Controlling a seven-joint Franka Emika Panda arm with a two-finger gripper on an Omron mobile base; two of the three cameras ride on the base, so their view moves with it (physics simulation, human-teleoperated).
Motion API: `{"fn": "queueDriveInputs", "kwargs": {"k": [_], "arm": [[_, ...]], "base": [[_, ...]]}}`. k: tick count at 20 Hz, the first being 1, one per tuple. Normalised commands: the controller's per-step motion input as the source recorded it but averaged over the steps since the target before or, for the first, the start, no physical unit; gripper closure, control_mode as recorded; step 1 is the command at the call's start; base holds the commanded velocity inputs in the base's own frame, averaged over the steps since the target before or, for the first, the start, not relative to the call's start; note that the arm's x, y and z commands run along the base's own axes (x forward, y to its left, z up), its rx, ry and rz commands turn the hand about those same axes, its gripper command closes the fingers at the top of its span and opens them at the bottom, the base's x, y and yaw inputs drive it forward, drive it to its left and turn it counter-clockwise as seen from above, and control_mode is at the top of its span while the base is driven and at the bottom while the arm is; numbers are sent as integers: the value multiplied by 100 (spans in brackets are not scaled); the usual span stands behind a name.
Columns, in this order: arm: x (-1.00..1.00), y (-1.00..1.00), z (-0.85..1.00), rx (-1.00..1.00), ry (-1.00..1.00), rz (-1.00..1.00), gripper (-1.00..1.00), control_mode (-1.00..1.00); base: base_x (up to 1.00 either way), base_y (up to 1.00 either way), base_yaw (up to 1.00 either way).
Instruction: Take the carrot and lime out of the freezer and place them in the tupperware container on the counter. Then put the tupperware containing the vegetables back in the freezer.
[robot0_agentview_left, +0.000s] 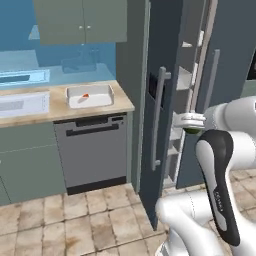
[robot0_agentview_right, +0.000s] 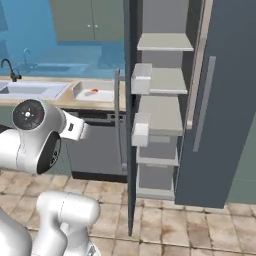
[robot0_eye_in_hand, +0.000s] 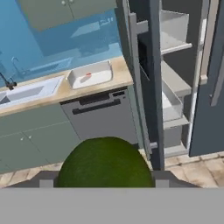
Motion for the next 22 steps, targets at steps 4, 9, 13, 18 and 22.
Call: {"fn": "queueDriveInputs", "kwargs": {"k": [4,9,13,18,22], "arm": [[0,0,0,0,0,0,100,100],[0,0,0,0,0,0,100,100],[0,0,0,0,0,0,100,100],[0,0,0,0,0,0,100,100],[0,0,0,0,0,0,100,100]], "base": [[39,100,0],[91,99,-12],[100,71,-22],[94,35,-27],[74,4,-37]]}}
